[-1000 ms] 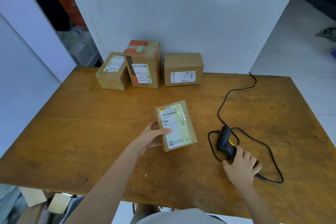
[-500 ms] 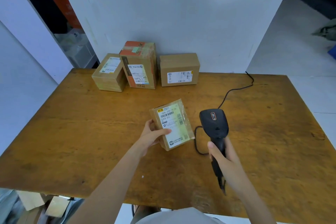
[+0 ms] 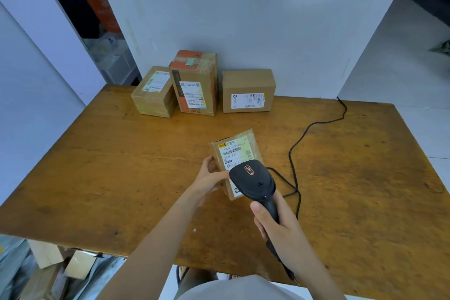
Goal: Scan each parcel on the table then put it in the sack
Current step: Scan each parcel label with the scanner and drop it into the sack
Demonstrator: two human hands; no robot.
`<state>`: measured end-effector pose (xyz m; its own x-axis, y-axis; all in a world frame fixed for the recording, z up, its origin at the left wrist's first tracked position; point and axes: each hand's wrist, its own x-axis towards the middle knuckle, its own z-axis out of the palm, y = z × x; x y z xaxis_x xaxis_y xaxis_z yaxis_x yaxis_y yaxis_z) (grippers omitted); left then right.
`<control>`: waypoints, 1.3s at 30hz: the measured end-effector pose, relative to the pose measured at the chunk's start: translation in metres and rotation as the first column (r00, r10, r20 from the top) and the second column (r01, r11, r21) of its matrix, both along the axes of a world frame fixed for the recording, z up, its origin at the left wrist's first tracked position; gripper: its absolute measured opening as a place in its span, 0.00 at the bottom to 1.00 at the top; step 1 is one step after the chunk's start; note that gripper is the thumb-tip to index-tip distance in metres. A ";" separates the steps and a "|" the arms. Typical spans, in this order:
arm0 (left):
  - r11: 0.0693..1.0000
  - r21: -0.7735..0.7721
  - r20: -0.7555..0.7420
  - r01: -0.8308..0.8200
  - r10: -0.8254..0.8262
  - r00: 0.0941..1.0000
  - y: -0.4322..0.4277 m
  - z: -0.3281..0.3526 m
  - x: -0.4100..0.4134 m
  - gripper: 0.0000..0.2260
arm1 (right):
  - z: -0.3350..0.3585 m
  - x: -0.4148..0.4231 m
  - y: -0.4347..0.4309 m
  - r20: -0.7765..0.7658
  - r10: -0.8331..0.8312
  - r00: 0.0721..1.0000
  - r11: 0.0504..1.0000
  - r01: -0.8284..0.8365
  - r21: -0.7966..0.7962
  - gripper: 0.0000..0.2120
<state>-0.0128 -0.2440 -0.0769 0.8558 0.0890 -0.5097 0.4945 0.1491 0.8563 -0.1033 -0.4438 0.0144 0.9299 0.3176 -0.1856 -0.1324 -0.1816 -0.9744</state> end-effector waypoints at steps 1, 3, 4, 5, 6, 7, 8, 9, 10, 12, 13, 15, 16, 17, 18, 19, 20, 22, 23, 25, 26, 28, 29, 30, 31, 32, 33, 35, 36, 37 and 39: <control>1.000 0.006 0.003 0.003 -0.003 1.000 -0.001 -0.001 -0.001 0.41 | -0.002 -0.001 0.001 -0.005 -0.006 1.000 1.000 0.006 -0.004 0.22; 1.000 0.019 0.004 0.001 -0.001 1.000 -0.001 -0.002 -0.002 0.42 | -0.003 -0.002 0.001 -0.011 -0.010 1.000 1.000 0.010 -0.013 0.21; 1.000 0.024 0.003 -0.001 0.001 1.000 -0.001 -0.002 -0.003 0.43 | -0.004 -0.002 0.002 -0.012 -0.009 1.000 1.000 0.009 -0.016 0.21; 1.000 0.024 0.004 -0.001 0.001 1.000 -0.001 -0.002 -0.003 0.43 | -0.004 -0.002 0.002 -0.012 -0.009 1.000 1.000 0.009 -0.017 0.21; 1.000 0.022 0.003 -0.001 0.000 1.000 -0.001 -0.002 -0.003 0.43 | -0.004 -0.003 0.002 -0.010 -0.010 1.000 1.000 0.010 -0.018 0.21; 1.000 0.017 0.000 -0.001 0.001 1.000 -0.001 -0.002 -0.003 0.43 | -0.004 -0.003 0.003 -0.006 -0.012 1.000 1.000 0.012 -0.022 0.21; 1.000 0.012 -0.003 -0.001 0.001 1.000 0.000 -0.003 -0.003 0.43 | -0.004 -0.003 0.003 -0.001 -0.015 1.000 1.000 0.015 -0.027 0.21; 1.000 0.009 -0.003 -0.001 0.001 1.000 0.000 -0.003 -0.003 0.43 | -0.005 -0.004 0.004 0.005 -0.014 1.000 1.000 0.014 -0.027 0.21; 1.000 0.009 -0.001 0.001 -0.001 1.000 0.000 -0.003 -0.004 0.43 | -0.005 -0.004 0.004 0.012 -0.012 1.000 1.000 0.012 -0.025 0.21; 1.000 0.016 0.001 0.004 -0.004 1.000 0.000 -0.003 -0.006 0.44 | -0.007 -0.005 0.003 0.023 -0.014 1.000 1.000 0.014 -0.020 0.21; 1.000 0.017 0.000 0.003 -0.003 1.000 -0.001 -0.002 -0.007 0.45 | -0.008 -0.005 0.003 0.029 -0.016 0.999 1.000 0.017 -0.018 0.20; 1.000 0.012 -0.004 -0.001 0.001 1.000 -0.002 -0.003 -0.009 0.48 | -0.011 -0.005 0.003 0.047 -0.032 0.998 0.999 0.032 -0.018 0.19; 1.000 0.006 -0.006 -0.002 0.002 1.000 -0.002 -0.003 -0.010 0.48 | -0.014 -0.005 0.003 0.058 -0.053 0.997 0.998 0.055 -0.026 0.19; 1.000 0.002 -0.009 -0.002 0.002 1.000 -0.001 -0.004 -0.010 0.49 | -0.017 -0.004 0.001 0.070 -0.089 0.993 0.995 0.092 -0.040 0.18; 1.000 -0.002 -0.015 -0.007 0.007 1.000 -0.001 -0.004 -0.011 0.49 | -0.022 -0.001 -0.001 0.088 -0.135 0.987 0.989 0.140 -0.054 0.17; 1.000 -0.004 -0.024 -0.019 0.019 1.000 0.001 -0.004 -0.012 0.49 | -0.029 0.004 -0.004 0.110 -0.182 0.977 0.979 0.190 -0.071 0.17; 0.999 -0.006 -0.034 -0.036 0.036 0.999 0.003 -0.004 -0.013 0.49 | -0.038 0.010 -0.008 0.132 -0.226 0.965 0.966 0.239 -0.097 0.16; 0.998 -0.011 -0.046 -0.063 0.062 0.997 0.008 -0.004 -0.017 0.47 | -0.060 0.027 -0.017 0.178 -0.274 0.945 0.926 0.309 -0.216 0.13; 0.997 -0.016 -0.052 -0.071 0.070 0.996 0.010 -0.004 -0.018 0.46 | -0.073 0.036 -0.023 0.194 -0.280 0.940 0.896 0.328 -0.299 0.14; 0.996 -0.027 -0.067 -0.085 0.083 0.994 0.013 -0.005 -0.022 0.46 | -0.099 0.051 -0.035 0.211 -0.250 0.945 0.801 0.324 -0.503 0.19; 0.995 -0.031 -0.072 -0.091 0.089 0.993 0.014 -0.005 -0.024 0.47 | -0.113 0.056 -0.040 0.224 -0.208 0.952 0.725 0.304 -0.618 0.22; 0.994 -0.046 -0.075 -0.098 0.095 0.993 0.017 -0.004 -0.028 0.50 | -0.133 0.062 -0.046 0.238 -0.109 0.965 0.562 0.257 -0.786 0.25; 0.993 -0.053 -0.075 -0.101 0.097 0.992 0.018 -0.003 -0.030 0.51 | -0.138 0.063 -0.046 0.244 -0.073 0.967 0.503 0.247 -0.828 0.26; 0.993 -0.058 -0.073 -0.105 0.101 0.992 0.019 -0.002 -0.032 0.52 | -0.141 0.064 -0.046 0.249 -0.052 0.967 0.458 0.244 -0.855 0.26; 0.992 -0.066 -0.071 -0.110 0.106 0.992 0.020 -0.002 -0.033 0.52 | -0.142 0.065 -0.044 0.248 -0.045 0.968 0.419 0.244 -0.875 0.26; 0.990 -0.077 -0.071 -0.118 0.113 0.991 0.021 -0.001 -0.035 0.52 | -0.142 0.065 -0.043 0.241 -0.050 0.969 0.381 0.242 -0.893 0.26; 0.988 -0.087 -0.071 -0.128 0.122 0.990 0.022 -0.001 -0.036 0.52 | -0.141 0.065 -0.040 0.236 -0.066 0.970 0.345 0.244 -0.906 0.27; 0.983 -0.104 -0.074 -0.153 0.146 0.986 0.024 0.000 -0.039 0.51 | -0.132 0.064 -0.033 0.282 -0.103 0.954 0.330 0.300 -0.895 0.29; 0.980 -0.111 -0.076 -0.165 0.157 0.985 0.025 0.001 -0.041 0.50 | -0.126 0.062 -0.028 0.343 -0.111 0.933 0.377 0.359 -0.854 0.29; 0.978 -0.118 -0.078 -0.173 0.165 0.983 0.026 0.002 -0.043 0.48 | -0.121 0.059 -0.022 0.420 -0.108 0.901 0.455 0.420 -0.785 0.27; 0.975 -0.138 -0.079 -0.175 0.165 0.983 0.030 0.003 -0.048 0.44 | -0.110 0.052 -0.005 0.483 -0.075 0.872 0.675 0.402 -0.619 0.21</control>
